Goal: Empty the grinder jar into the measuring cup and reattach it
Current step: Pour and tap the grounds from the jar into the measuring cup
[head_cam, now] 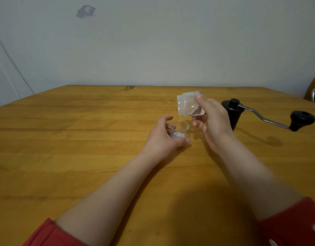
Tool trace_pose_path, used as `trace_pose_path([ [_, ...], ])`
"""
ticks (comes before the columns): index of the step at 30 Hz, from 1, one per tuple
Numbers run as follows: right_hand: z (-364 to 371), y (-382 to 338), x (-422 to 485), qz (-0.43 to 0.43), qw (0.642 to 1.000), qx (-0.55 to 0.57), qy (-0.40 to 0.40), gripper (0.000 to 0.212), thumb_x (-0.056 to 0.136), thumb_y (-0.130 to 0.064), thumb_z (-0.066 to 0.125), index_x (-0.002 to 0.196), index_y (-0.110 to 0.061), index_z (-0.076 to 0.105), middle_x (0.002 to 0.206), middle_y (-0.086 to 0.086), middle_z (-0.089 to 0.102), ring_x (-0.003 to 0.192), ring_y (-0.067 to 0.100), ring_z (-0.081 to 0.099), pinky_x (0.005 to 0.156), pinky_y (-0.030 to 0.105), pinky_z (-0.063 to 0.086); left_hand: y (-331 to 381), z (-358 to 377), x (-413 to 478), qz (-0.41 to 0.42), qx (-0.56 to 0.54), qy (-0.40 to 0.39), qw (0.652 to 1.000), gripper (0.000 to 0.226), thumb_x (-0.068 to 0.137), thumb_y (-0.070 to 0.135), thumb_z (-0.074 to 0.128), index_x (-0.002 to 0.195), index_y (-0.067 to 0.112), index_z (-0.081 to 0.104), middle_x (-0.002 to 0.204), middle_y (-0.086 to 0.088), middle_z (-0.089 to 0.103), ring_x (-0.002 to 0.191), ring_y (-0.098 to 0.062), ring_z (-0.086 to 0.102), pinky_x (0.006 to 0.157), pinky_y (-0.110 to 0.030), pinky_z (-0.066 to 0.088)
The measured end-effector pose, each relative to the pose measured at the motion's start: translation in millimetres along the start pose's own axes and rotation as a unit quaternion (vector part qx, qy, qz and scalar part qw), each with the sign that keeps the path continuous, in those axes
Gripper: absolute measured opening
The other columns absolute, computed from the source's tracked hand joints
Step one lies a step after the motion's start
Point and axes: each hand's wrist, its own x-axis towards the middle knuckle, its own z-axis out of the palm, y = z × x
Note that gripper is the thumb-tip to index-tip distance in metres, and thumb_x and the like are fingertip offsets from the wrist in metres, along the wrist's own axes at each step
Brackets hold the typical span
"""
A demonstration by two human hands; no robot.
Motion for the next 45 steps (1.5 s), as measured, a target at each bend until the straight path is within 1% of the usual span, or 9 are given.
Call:
trace_pose_path([
  [6, -0.3, 1.0, 1.1, -0.020, 0.997, -0.069, 0.030, 0.041, 0.081, -0.051, 0.073, 0.093, -0.013, 0.065, 0.058, -0.008, 0.064, 0.047, 0.009, 0.050, 0.042, 0.022, 0.040, 2.5, 0.0, -2.0, 0.004, -0.002, 0.001, 1.000, 0.087, 0.067, 0.027, 0.088, 0.139, 0.030, 0.040, 0.127, 0.001, 0.058, 0.110, -0.011, 0.058, 0.096, -0.027, 0.048],
  [12, 0.1, 0.8, 0.3, -0.016, 0.991, -0.118, 0.057, 0.051, 0.077, -0.059, 0.072, 0.095, -0.012, 0.066, 0.067, -0.005, 0.065, 0.047, 0.003, 0.053, 0.040, 0.020, 0.038, 5.0, -0.6, -2.9, 0.012, -0.012, -0.001, 1.000, 0.088, 0.066, 0.031, 0.089, 0.139, 0.030, 0.039, 0.124, 0.003, 0.058, 0.101, -0.003, 0.059, 0.086, -0.020, 0.046],
  [16, -0.3, 0.1, -1.3, -0.008, 0.986, -0.150, 0.069, 0.056, 0.072, -0.068, 0.069, 0.094, -0.017, 0.066, 0.075, -0.003, 0.067, 0.060, 0.008, 0.057, 0.048, 0.024, 0.040, 6.4, -2.0, -3.9, 0.024, -0.049, -0.001, 0.999, 0.080, 0.068, 0.042, 0.082, 0.137, 0.032, 0.043, 0.127, 0.002, 0.058, 0.106, -0.010, 0.061, 0.094, -0.030, 0.049],
  [22, 0.3, 0.4, -2.4, -0.018, 0.983, -0.163, 0.079, 0.059, 0.063, -0.076, 0.069, 0.080, -0.020, 0.065, 0.067, -0.007, 0.065, 0.058, 0.008, 0.056, 0.050, 0.025, 0.040, 9.9, -7.2, -4.3, 0.066, -0.176, 0.006, 0.982, 0.061, 0.073, 0.050, 0.064, 0.129, 0.027, 0.055, 0.129, -0.005, 0.060, 0.121, -0.022, 0.057, 0.105, -0.047, 0.044],
  [26, 0.7, 0.2, -2.2, -0.039, 0.980, -0.181, 0.073, 0.056, 0.065, -0.076, 0.070, 0.075, -0.021, 0.071, 0.059, -0.011, 0.065, 0.055, 0.004, 0.055, 0.055, 0.027, 0.041, 22.6, -15.7, -0.3, 0.086, -0.153, 0.042, 0.983, 0.054, 0.083, 0.050, 0.050, 0.130, 0.026, 0.058, 0.129, 0.004, 0.062, 0.121, -0.012, 0.056, 0.093, -0.022, 0.039],
  [31, 1.3, -0.4, -4.2, -0.071, 0.973, -0.211, 0.061, 0.057, 0.068, -0.075, 0.068, 0.081, -0.021, 0.077, 0.057, -0.012, 0.063, 0.042, 0.002, 0.053, 0.046, 0.016, 0.040, 32.9, -23.6, 1.9, 0.106, -0.158, 0.039, 0.981, 0.038, 0.096, 0.036, 0.048, 0.125, 0.018, 0.065, 0.125, 0.003, 0.067, 0.119, -0.012, 0.059, 0.091, -0.019, 0.039],
  [35, 2.0, -1.3, -2.7, -0.070, 0.973, -0.214, 0.060, 0.053, 0.072, -0.072, 0.068, 0.087, -0.021, 0.078, 0.060, -0.010, 0.066, 0.041, 0.004, 0.057, 0.053, 0.020, 0.045, 34.2, -25.0, 4.8, 0.110, -0.165, 0.038, 0.979, 0.036, 0.098, 0.031, 0.045, 0.122, 0.017, 0.068, 0.122, 0.005, 0.070, 0.114, -0.010, 0.062, 0.084, -0.016, 0.039],
  [41, 2.2, 0.1, -0.9, -0.074, 0.973, -0.211, 0.062, 0.059, 0.069, -0.073, 0.070, 0.094, -0.020, 0.074, 0.062, -0.004, 0.070, 0.042, 0.005, 0.060, 0.056, 0.025, 0.050, 33.0, -24.3, 7.6, 0.118, -0.183, 0.050, 0.975, 0.040, 0.089, 0.038, 0.049, 0.111, 0.016, 0.073, 0.116, 0.000, 0.073, 0.111, -0.017, 0.066, 0.106, -0.040, 0.044],
  [45, 1.6, 0.7, 0.5, -0.073, 0.973, -0.205, 0.075, 0.064, 0.066, -0.075, 0.071, 0.095, -0.018, 0.068, 0.060, -0.004, 0.068, 0.042, 0.006, 0.061, 0.056, 0.027, 0.050, 32.6, -24.1, 7.8, 0.119, -0.199, 0.063, 0.971, 0.037, 0.088, 0.035, 0.051, 0.107, 0.013, 0.074, 0.112, -0.004, 0.074, 0.107, -0.023, 0.067, 0.106, -0.047, 0.044],
])
